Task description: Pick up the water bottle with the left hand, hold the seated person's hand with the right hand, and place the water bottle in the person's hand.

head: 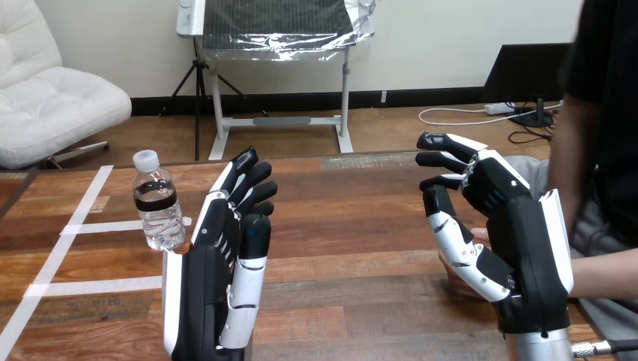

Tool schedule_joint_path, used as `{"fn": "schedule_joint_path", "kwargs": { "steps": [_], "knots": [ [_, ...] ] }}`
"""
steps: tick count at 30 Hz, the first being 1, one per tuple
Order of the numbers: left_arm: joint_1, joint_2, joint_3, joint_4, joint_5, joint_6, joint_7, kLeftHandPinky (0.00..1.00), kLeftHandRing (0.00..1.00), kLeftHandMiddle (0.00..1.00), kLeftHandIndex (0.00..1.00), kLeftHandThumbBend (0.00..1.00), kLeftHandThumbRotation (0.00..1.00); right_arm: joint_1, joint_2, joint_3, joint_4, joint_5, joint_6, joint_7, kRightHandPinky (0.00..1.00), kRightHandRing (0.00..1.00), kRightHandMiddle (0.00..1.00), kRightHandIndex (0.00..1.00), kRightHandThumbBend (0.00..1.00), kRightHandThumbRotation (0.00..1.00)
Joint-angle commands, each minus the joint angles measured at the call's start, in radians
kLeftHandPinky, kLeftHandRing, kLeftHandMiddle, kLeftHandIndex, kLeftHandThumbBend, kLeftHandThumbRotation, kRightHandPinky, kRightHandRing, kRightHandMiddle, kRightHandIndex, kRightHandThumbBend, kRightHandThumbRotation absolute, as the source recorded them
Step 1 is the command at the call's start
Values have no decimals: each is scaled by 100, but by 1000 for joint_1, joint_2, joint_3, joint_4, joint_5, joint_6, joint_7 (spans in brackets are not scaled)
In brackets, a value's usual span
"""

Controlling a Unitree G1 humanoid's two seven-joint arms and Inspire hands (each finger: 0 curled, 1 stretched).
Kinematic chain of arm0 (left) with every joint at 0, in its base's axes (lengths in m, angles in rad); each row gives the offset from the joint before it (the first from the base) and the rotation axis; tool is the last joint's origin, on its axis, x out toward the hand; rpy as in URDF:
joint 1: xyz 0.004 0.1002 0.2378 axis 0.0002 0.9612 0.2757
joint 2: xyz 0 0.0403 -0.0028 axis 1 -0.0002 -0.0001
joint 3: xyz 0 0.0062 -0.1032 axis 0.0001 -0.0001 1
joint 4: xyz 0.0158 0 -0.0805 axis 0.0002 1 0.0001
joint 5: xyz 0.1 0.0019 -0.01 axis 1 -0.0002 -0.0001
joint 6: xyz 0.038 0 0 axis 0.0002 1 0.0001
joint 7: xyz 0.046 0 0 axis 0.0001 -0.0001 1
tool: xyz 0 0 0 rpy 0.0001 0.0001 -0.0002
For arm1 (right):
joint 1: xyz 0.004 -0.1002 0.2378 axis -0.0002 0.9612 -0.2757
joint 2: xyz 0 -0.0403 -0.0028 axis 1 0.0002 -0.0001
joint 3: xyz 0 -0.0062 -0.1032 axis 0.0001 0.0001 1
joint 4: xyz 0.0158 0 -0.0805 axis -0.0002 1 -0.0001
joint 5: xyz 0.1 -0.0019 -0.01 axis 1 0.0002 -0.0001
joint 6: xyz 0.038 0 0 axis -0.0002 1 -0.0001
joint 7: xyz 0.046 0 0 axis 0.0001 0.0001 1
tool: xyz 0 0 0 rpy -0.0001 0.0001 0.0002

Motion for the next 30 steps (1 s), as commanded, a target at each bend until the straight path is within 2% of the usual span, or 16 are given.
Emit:
{"fn": "schedule_joint_path", "kwargs": {
  "steps": [1,6,26,30],
  "knots": [
    [-6,-90,2,-59,9,-23,1,76,80,83,86,57,96,-30,6,7,-36,11,-19,2,59,73,78,71,31,28],
    [-5,-93,2,-60,10,-23,4,76,80,83,86,57,96,-30,6,4,-38,2,-16,-3,59,73,78,72,31,26],
    [-14,-82,12,-62,8,-21,-5,77,80,84,86,58,96,-37,7,0,-33,-9,-12,-9,60,73,78,72,32,32],
    [-22,-69,35,-71,50,-15,1,78,81,85,87,58,97,-36,6,0,-36,-7,-8,-8,60,73,78,72,32,32]
  ]
}}
